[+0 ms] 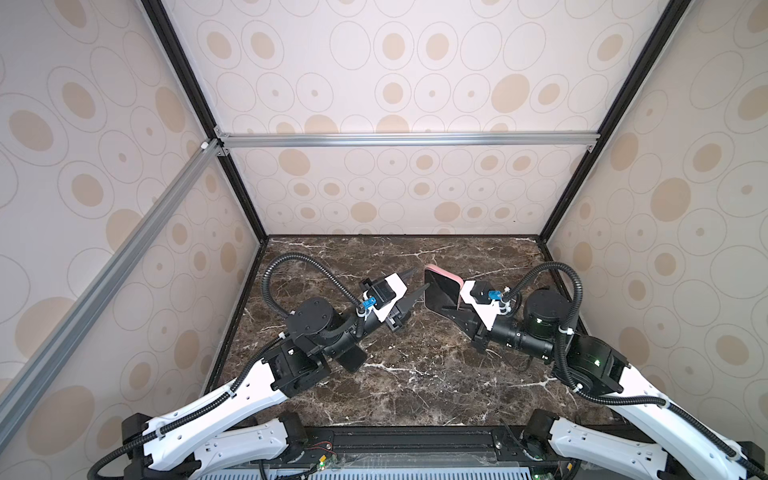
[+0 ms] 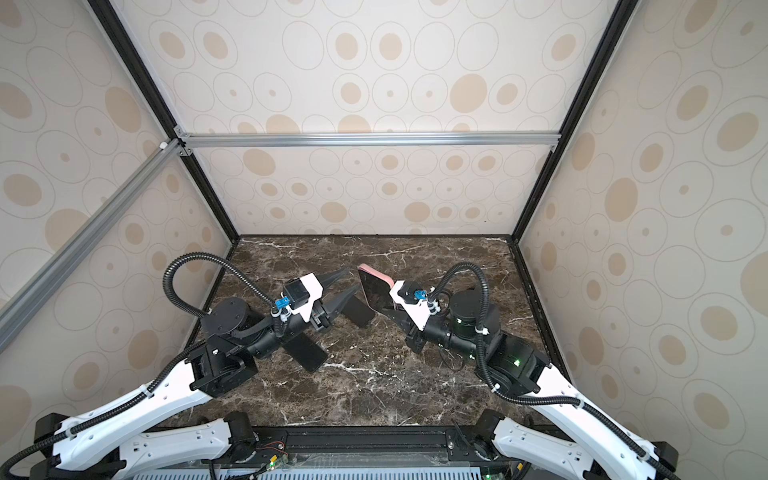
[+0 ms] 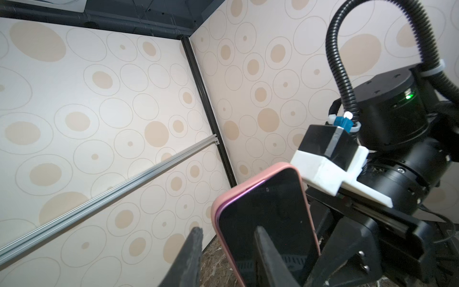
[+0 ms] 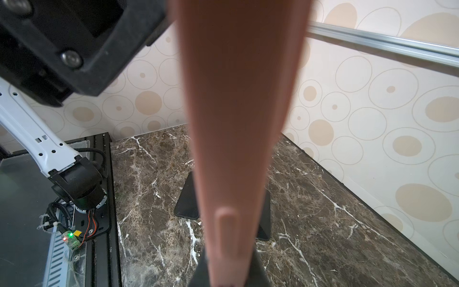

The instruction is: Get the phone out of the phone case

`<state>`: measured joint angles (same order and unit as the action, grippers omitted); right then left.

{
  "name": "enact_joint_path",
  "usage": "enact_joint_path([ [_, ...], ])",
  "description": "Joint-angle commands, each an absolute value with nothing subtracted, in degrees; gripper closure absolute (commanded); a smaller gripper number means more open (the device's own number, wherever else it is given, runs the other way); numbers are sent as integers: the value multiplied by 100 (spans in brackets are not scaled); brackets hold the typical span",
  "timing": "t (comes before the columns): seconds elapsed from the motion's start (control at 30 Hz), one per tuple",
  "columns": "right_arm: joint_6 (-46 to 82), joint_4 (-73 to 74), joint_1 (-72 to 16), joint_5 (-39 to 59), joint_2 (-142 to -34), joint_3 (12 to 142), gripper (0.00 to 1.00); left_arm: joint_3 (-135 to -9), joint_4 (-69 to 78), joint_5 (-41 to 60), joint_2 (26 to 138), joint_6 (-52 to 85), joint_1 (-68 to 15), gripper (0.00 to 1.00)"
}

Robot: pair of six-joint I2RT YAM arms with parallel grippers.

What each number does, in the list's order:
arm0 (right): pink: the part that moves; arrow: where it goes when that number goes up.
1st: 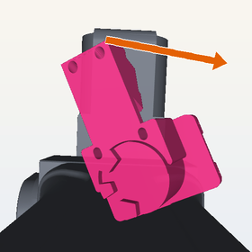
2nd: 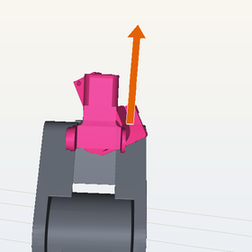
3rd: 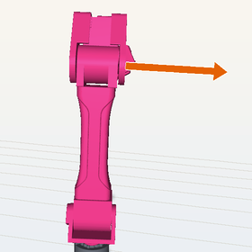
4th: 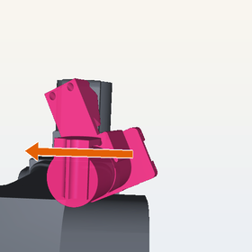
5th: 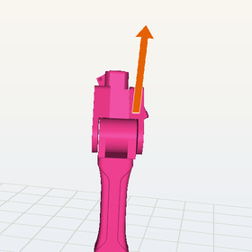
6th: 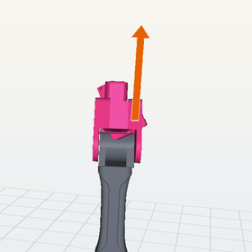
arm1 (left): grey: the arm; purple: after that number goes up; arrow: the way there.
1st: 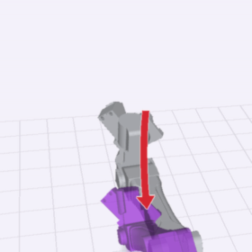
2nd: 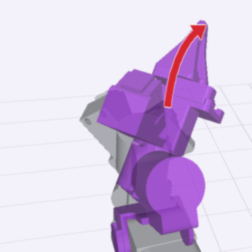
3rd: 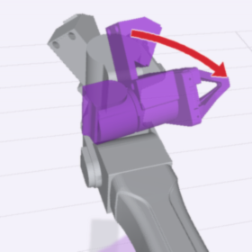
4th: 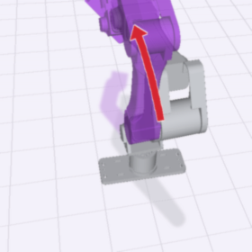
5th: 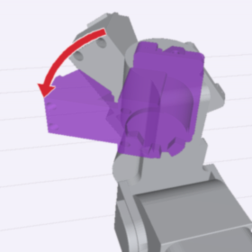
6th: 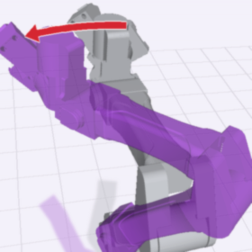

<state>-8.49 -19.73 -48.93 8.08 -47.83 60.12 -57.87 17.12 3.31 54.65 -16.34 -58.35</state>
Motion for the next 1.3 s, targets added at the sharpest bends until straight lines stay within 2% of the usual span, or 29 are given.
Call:
enact_joint_path([
  [0.0,-986,-1547,-4935,973,-4768,6006,100,-5777,1874,309,5481,-1821,-5897,70],
  [0.47,-993,-1661,-4936,1285,-4782,6057,100,-5840,1800,371,5586,-1810,-5897,81],
  [0.83,-1219,-1963,-4933,1653,-4875,6176,100,-5876,1683,279,5635,-1802,-5898,78],
  [1.27,-1529,-2323,-4938,2206,-5003,6407,100,-6020,1217,418,5704,-1751,-5897,80],
])
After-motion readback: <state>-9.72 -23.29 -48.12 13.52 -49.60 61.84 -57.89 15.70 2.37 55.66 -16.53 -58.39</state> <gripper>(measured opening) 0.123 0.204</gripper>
